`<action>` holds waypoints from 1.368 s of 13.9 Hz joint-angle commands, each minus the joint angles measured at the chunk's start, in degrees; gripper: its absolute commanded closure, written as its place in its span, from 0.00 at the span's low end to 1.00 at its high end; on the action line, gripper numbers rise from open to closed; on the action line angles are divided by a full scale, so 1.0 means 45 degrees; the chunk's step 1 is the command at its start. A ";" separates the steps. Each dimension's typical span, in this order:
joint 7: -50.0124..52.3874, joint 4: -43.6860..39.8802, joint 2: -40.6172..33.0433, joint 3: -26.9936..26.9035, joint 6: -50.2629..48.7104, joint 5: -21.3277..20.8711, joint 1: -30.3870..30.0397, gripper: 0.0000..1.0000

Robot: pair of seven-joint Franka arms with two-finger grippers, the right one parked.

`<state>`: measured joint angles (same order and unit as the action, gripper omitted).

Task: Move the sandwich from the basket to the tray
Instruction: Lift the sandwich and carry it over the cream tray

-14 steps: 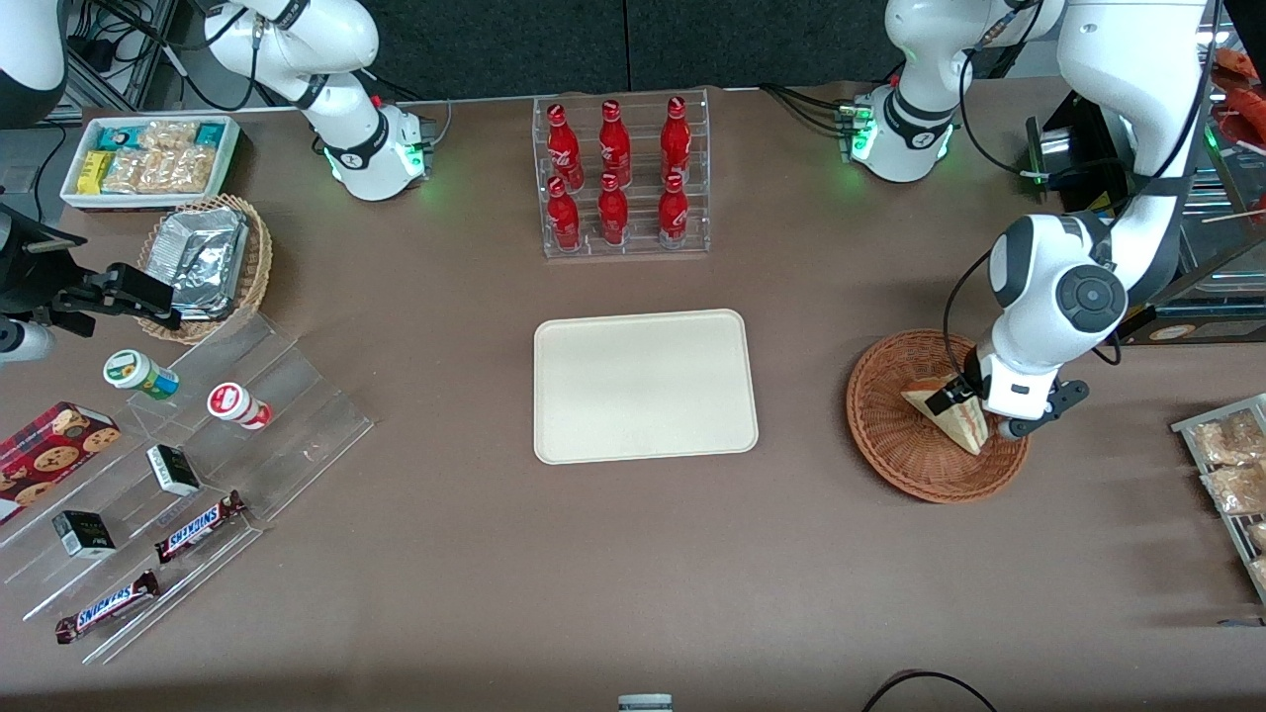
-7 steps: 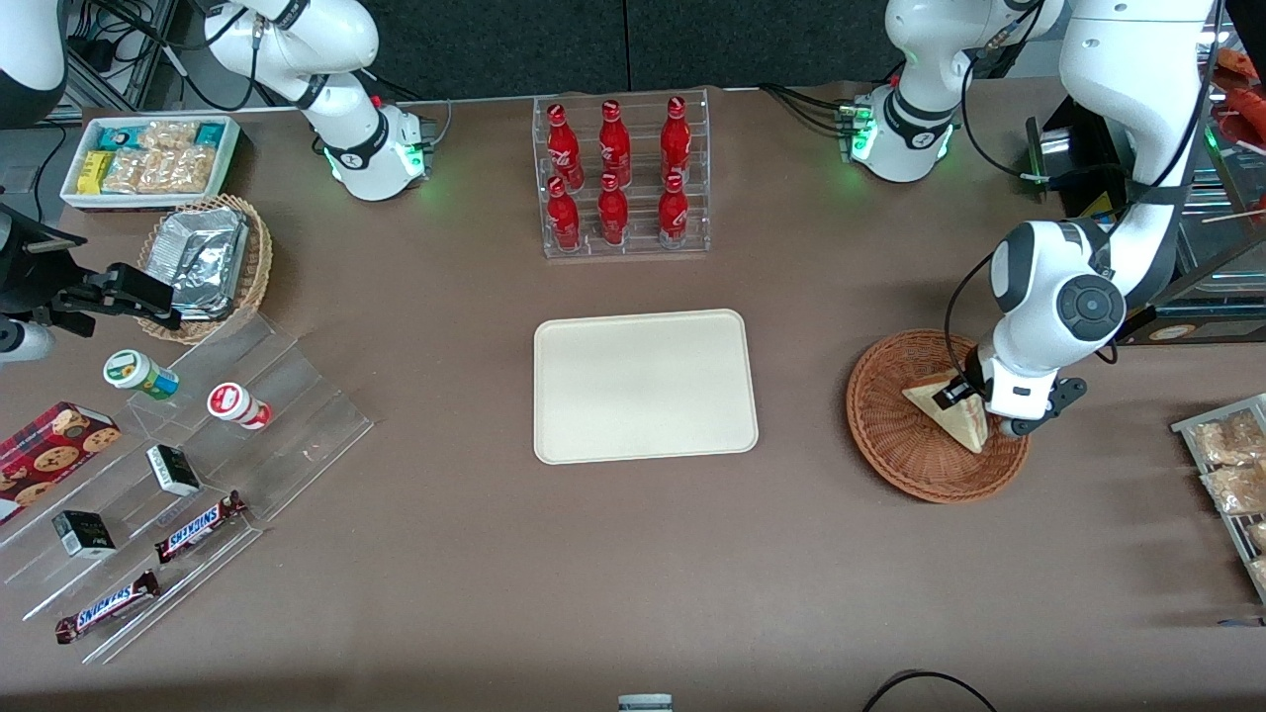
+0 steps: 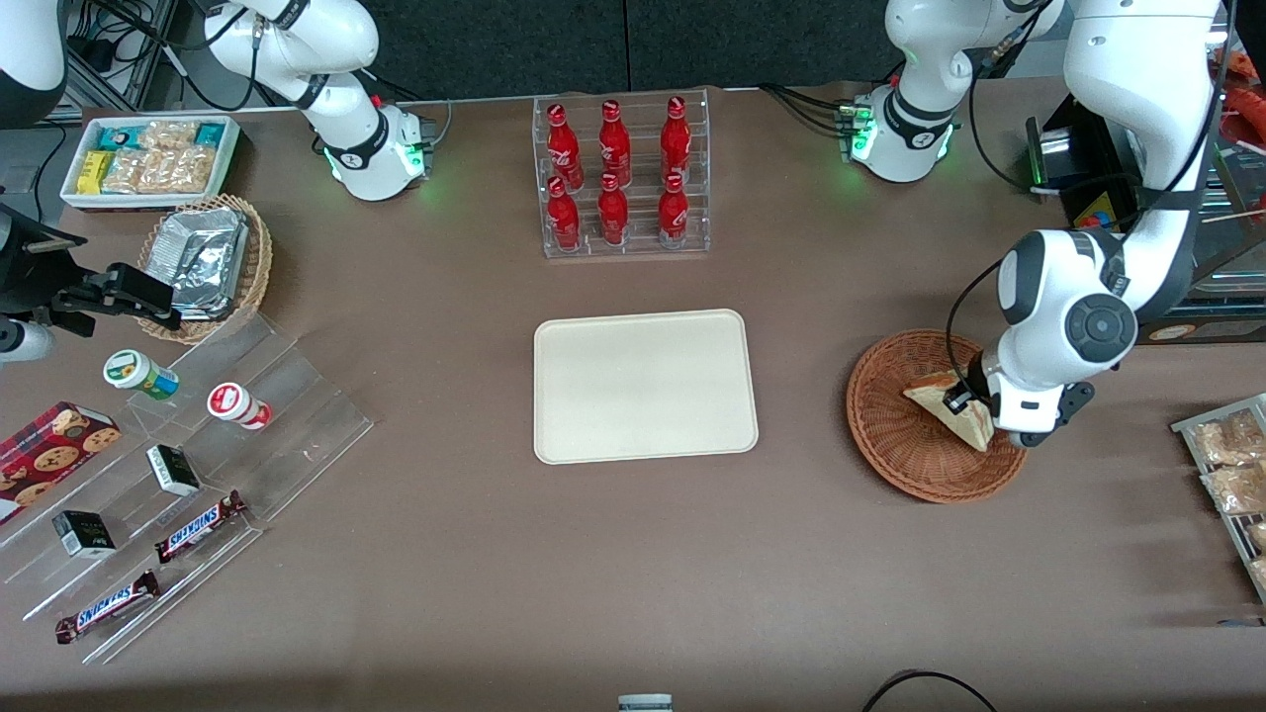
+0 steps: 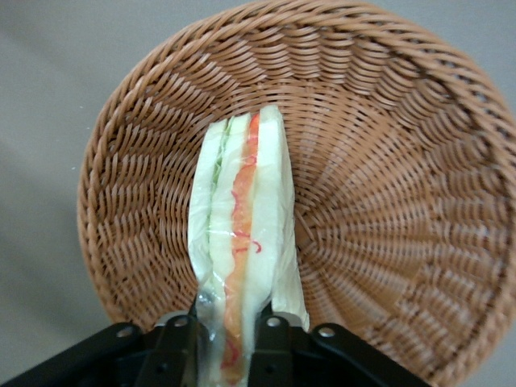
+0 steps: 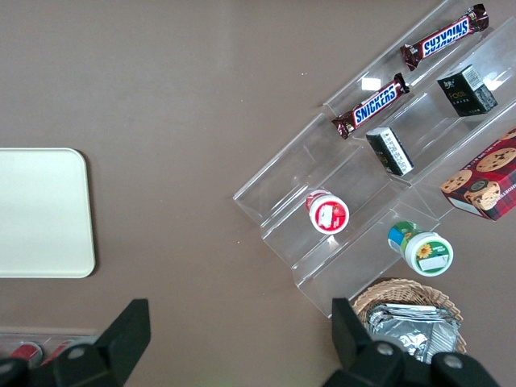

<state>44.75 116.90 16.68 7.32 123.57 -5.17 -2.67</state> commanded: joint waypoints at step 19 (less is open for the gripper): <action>0.2907 -0.5547 0.3927 0.5425 -0.1252 -0.2950 0.4633 1.00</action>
<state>56.00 94.99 31.30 31.91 116.92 -15.20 15.64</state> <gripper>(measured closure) 0.846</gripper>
